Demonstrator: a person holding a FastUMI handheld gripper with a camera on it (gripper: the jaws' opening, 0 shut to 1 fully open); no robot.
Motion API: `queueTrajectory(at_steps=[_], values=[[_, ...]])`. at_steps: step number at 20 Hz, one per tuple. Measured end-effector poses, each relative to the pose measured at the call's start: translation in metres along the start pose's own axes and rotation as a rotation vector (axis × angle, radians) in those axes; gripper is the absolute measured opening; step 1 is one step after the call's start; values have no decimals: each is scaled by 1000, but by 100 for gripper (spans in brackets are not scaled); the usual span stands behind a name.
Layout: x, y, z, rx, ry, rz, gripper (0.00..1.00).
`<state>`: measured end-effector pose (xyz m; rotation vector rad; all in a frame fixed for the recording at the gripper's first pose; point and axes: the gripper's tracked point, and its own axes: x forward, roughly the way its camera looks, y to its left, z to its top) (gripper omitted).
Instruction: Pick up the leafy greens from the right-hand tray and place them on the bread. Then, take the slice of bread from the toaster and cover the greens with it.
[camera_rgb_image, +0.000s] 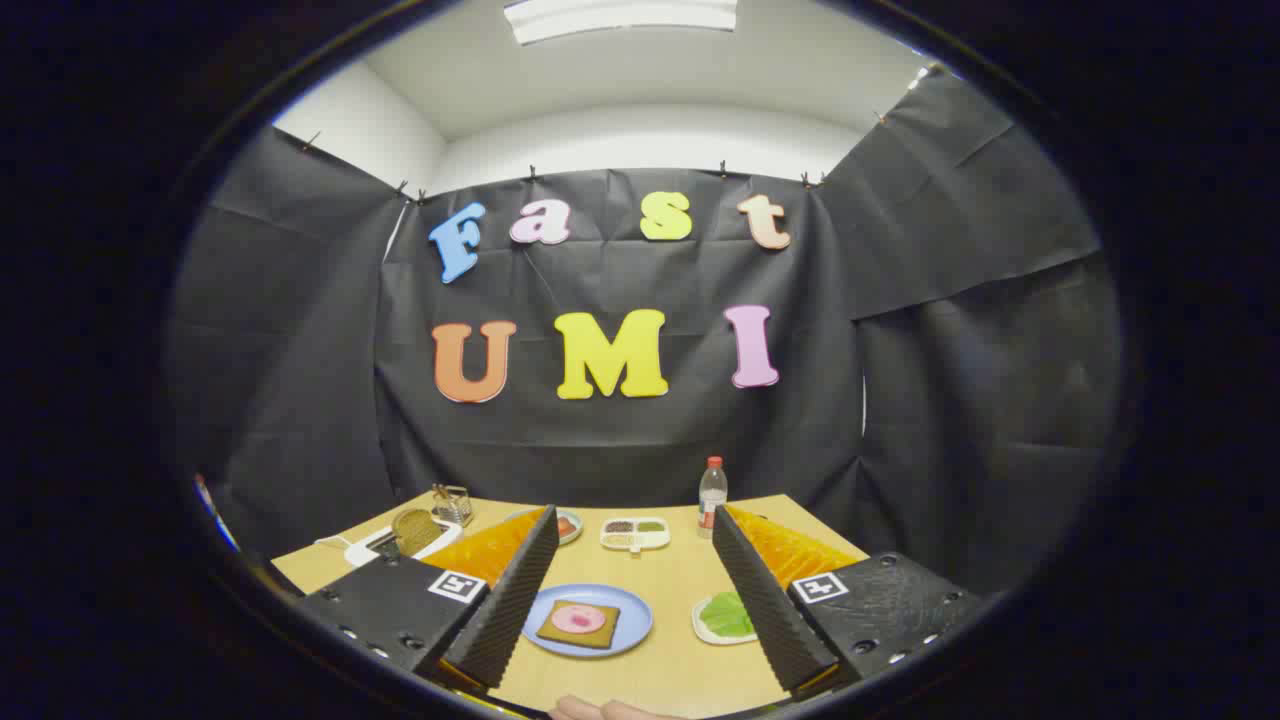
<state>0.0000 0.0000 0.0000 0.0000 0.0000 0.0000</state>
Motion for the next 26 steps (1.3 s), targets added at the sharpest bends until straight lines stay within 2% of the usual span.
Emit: queueTrajectory(at_steps=[8, 15, 21, 26], values=[[4, 0, 2, -28, -19, 5, 95], [24, -24, 1, -39, -27, -39, 96], [72, -80, -39, -50, 74, -115, 95], [131, -134, -95, -79, 220, -170, 95]])
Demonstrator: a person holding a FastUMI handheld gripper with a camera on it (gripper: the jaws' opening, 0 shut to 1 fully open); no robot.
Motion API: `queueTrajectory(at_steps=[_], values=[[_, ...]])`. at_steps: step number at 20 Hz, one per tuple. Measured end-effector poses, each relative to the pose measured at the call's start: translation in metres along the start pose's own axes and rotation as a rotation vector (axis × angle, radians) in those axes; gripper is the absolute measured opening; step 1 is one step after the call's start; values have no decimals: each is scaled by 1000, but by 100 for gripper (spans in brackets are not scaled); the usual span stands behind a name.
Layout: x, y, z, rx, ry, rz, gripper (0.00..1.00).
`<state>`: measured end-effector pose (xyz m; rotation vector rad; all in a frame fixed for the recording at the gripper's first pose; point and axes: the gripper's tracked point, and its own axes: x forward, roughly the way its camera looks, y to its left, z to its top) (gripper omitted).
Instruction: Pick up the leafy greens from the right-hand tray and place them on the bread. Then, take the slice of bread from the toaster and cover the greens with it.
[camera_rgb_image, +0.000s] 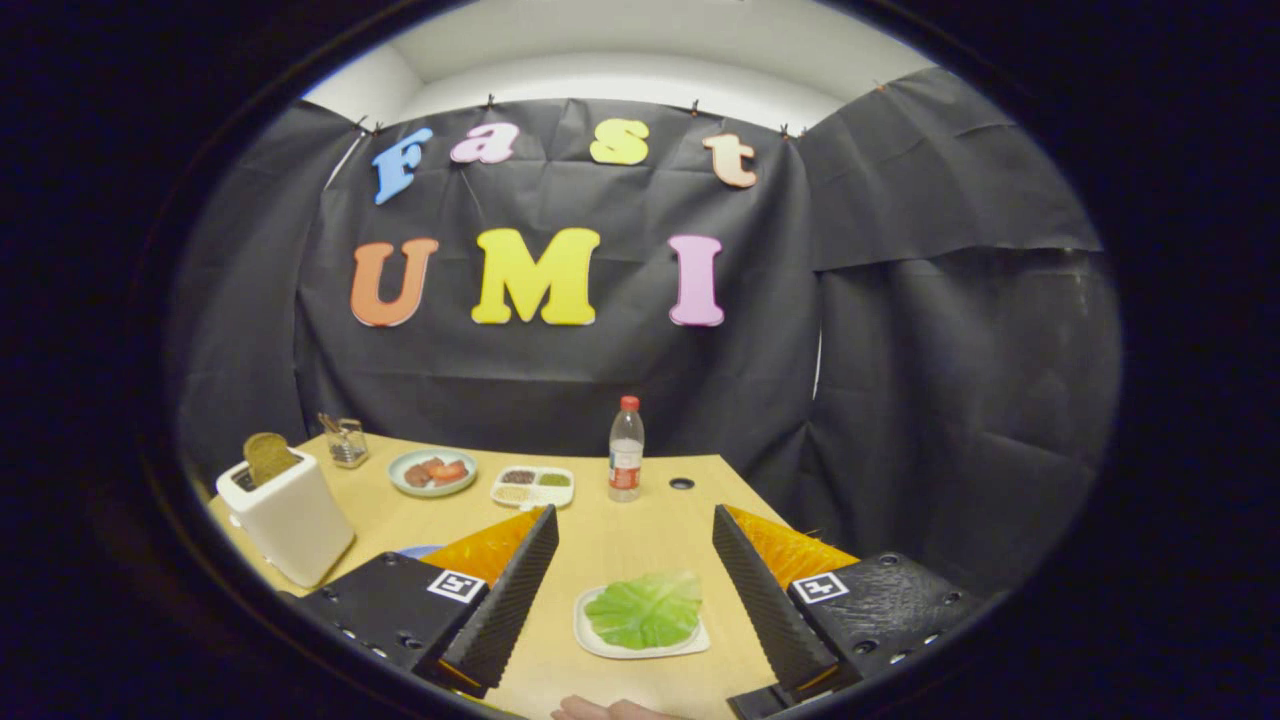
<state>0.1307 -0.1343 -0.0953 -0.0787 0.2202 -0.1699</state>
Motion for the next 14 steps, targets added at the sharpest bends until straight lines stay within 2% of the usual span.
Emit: queueTrajectory(at_steps=[7, 10, 14], values=[[108, -40, -95, -25, 270, -20, 95], [133, -44, -132, -15, 370, -5, 96], [155, -53, -170, -50, 468, -42, 96]])
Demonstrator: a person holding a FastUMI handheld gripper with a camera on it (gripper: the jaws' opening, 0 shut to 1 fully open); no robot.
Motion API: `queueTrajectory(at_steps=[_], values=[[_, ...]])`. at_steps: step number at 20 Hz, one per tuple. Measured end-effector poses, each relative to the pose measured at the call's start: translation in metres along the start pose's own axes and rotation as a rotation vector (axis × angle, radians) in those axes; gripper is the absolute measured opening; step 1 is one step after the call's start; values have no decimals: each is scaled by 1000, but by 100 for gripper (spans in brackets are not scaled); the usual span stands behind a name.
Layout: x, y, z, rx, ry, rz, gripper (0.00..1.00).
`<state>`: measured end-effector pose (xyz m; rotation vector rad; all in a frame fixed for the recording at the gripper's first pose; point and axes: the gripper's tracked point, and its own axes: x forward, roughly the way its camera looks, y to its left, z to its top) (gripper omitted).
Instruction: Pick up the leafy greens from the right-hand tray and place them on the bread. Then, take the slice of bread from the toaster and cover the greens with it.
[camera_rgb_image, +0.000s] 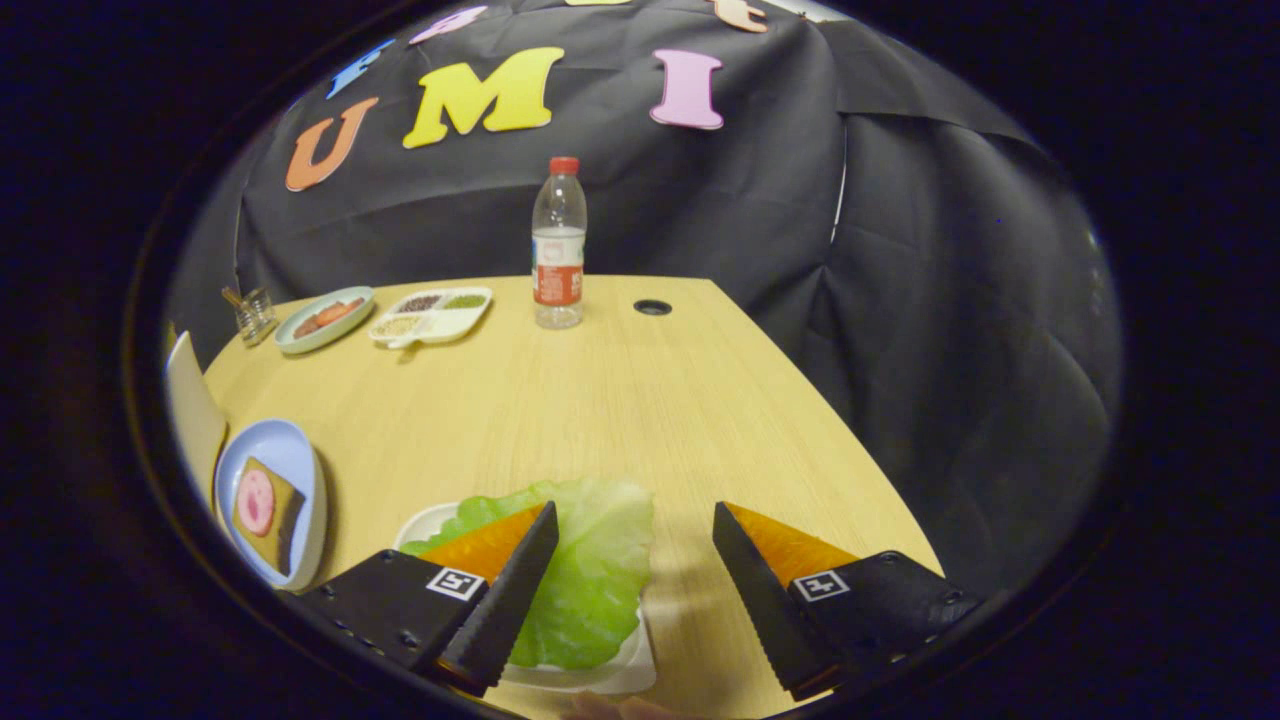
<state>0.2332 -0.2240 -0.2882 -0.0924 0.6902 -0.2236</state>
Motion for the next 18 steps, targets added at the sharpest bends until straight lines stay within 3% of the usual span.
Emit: queueTrajectory(at_steps=[3, 10, 11, 13, 18], values=[[2, 5, 0, -20, 0, 27, 94], [-1, 15, -2, -69, 0, 33, 29], [-2, 11, -2, -64, -1, 16, 30], [-9, 8, -1, -49, -12, 9, 16], [-22, 1, -5, -35, -13, 2, 18]])
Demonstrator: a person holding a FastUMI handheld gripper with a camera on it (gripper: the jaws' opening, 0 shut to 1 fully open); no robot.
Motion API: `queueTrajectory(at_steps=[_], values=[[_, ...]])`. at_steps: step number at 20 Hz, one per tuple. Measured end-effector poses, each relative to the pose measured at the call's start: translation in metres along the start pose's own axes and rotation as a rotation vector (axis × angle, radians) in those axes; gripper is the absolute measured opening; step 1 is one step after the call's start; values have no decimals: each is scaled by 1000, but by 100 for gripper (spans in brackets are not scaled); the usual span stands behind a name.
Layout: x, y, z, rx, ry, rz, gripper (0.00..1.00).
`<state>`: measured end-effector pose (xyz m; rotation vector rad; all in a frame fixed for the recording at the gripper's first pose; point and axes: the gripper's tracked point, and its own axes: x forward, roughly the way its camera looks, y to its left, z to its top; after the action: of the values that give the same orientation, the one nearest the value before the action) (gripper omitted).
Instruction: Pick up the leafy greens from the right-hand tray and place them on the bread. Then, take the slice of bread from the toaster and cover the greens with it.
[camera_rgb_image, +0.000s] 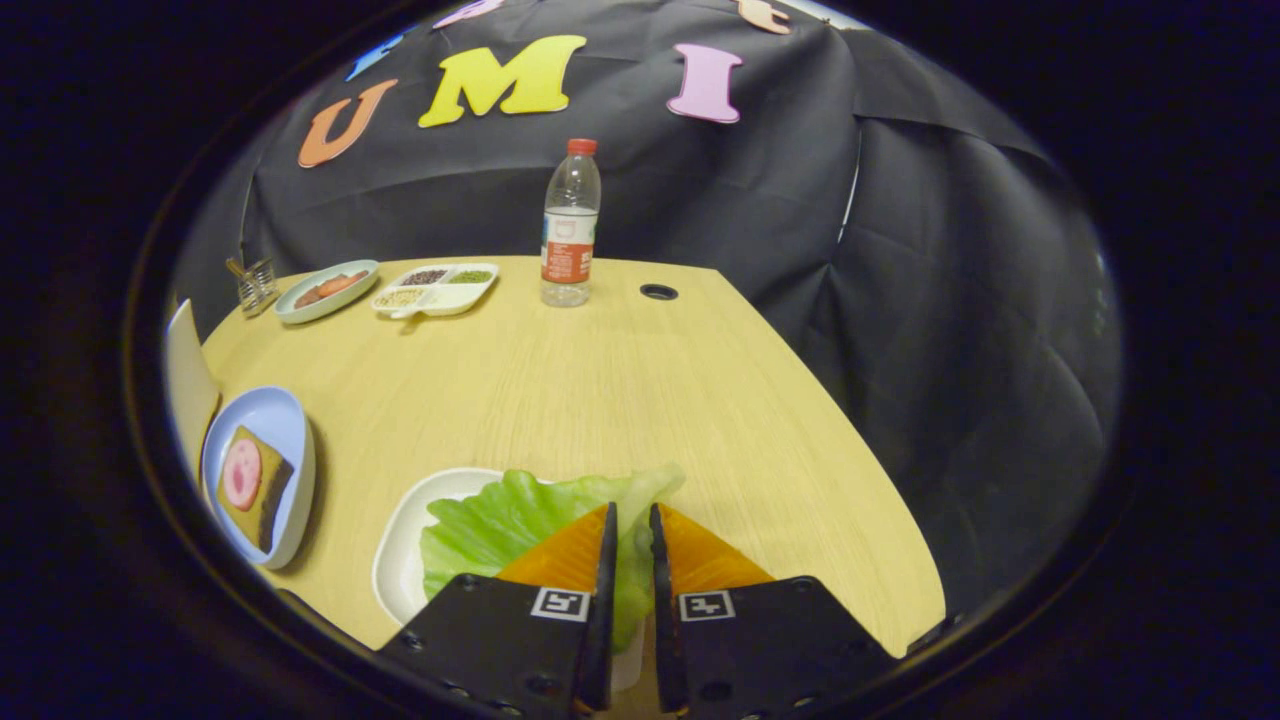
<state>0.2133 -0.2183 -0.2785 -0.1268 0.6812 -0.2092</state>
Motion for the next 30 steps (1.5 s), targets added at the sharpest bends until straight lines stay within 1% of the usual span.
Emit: queueTrajectory(at_steps=[1, 4, 11, 15, 17, 23, 30], values=[[-2, -5, 0, 12, -1, -7, 19], [-19, -8, -3, 32, -9, -8, 0], [-74, 1, 15, 83, -99, -6, 0], [-112, 19, 31, 94, -160, 3, 0], [-127, 32, 38, 80, -180, 11, 0], [-160, 86, 52, 39, -232, 41, 0], [-189, 173, 65, -22, -278, 110, 0]])
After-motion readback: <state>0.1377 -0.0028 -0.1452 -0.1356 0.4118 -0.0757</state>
